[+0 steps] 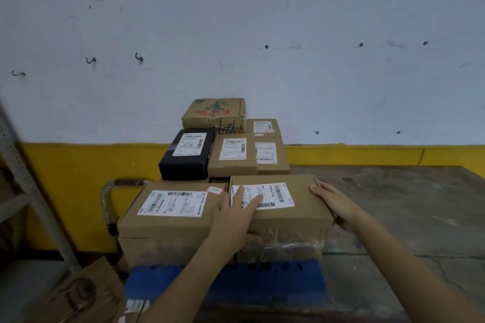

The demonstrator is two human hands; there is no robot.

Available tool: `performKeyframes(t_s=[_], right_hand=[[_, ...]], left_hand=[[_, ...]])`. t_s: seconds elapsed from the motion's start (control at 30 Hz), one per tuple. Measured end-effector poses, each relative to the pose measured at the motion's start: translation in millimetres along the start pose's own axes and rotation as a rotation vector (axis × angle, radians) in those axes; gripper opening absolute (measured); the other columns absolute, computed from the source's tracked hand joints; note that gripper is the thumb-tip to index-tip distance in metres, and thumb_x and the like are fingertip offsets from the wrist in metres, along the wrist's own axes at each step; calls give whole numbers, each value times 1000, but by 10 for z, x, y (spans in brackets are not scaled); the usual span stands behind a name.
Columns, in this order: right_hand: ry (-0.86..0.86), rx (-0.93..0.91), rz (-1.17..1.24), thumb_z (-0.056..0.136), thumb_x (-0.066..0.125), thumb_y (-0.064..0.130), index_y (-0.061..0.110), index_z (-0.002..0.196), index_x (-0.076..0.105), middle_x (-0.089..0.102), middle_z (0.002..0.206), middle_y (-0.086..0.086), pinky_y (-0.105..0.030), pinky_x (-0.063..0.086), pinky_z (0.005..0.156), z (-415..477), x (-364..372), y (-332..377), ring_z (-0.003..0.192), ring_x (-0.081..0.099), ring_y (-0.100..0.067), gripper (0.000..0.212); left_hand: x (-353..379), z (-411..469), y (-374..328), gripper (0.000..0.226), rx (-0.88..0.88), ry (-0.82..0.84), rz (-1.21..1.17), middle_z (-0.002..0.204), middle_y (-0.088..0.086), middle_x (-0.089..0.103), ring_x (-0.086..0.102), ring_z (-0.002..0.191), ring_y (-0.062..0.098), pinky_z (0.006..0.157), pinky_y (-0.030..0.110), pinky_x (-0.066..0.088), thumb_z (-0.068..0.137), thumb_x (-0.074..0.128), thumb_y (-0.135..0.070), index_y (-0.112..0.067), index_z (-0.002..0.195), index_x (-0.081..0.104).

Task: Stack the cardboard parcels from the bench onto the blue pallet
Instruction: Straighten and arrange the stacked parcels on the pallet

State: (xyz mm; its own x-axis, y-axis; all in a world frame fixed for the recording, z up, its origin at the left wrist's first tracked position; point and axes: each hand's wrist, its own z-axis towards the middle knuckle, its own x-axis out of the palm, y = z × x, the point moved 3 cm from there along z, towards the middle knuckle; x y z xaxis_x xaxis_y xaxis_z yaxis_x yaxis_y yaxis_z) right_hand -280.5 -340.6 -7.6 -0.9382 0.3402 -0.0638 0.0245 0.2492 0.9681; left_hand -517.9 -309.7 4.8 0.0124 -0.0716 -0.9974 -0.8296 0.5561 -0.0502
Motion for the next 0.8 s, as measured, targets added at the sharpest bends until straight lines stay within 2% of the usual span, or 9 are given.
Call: performKeyframes(t_s=[0.1,0.2,0.33,0.43,0.5,0.57,0.67,0.73,0.8], right_hand=[[36,6,9,92,54,35,20,134,46,62,117,-9,-44,51,86,1,12,31,102,62,-27,45],[3,-32,-49,92,54,38,21,140,39,54,131,-9,-44,49,93,-64,18,127,109,57,-26,53],[-207,-303,-275,79,59,57,33,142,35,37,147,-1,-35,41,99,-385,-65,125,127,44,-20,71],[-207,-441,-425,63,62,64,41,134,40,26,150,5,-43,36,108,-666,-39,-94,134,33,-17,78],[-188,-454,-522,66,66,57,40,133,40,19,151,7,-41,32,112,-735,18,-266,137,26,-14,74],[-191,-463,-558,74,70,44,35,136,39,23,148,5,-37,36,110,-736,81,-368,134,30,-15,70],[-251,-516,-512,81,69,30,36,129,41,43,126,8,-27,48,91,-717,126,-375,114,49,-15,55],[-274,-541,-500,83,68,27,35,128,42,46,119,10,-23,48,84,-708,138,-370,105,52,-13,52],[-282,-548,-503,84,67,26,29,131,45,47,121,10,-22,47,83,-696,128,-371,104,51,-8,52]], left_hand=[[-15,4,-12,93,-5,8,-25,159,7,-9,-5,144,41,114,54,14,81,63,-52,-38,149,1],[-21,-6,-21,92,-1,-5,-33,159,9,-8,-5,143,41,115,53,11,82,63,-50,-38,149,1],[2,0,-12,92,4,-10,-23,159,9,-8,-5,144,42,115,53,9,83,62,-51,-38,148,-1],[9,15,-18,91,3,-14,-11,159,9,-8,-4,144,42,116,52,10,83,61,-51,-38,148,-2],[4,12,-23,91,8,-21,-17,159,8,-8,-4,144,42,116,51,12,83,61,-50,-38,149,-1],[-3,8,-24,90,9,-24,-22,159,7,-8,-3,144,41,115,51,15,84,61,-50,-39,148,-1],[-8,-2,-21,90,8,-33,-21,160,6,-8,0,144,40,115,50,15,83,62,-50,-40,148,0],[-10,-8,-14,91,15,-46,-6,160,6,-7,2,144,41,116,49,13,83,62,-51,-39,148,0],[-12,-7,-8,92,23,-63,9,160,6,-5,4,143,40,116,48,14,82,62,-52,-39,149,-1]])
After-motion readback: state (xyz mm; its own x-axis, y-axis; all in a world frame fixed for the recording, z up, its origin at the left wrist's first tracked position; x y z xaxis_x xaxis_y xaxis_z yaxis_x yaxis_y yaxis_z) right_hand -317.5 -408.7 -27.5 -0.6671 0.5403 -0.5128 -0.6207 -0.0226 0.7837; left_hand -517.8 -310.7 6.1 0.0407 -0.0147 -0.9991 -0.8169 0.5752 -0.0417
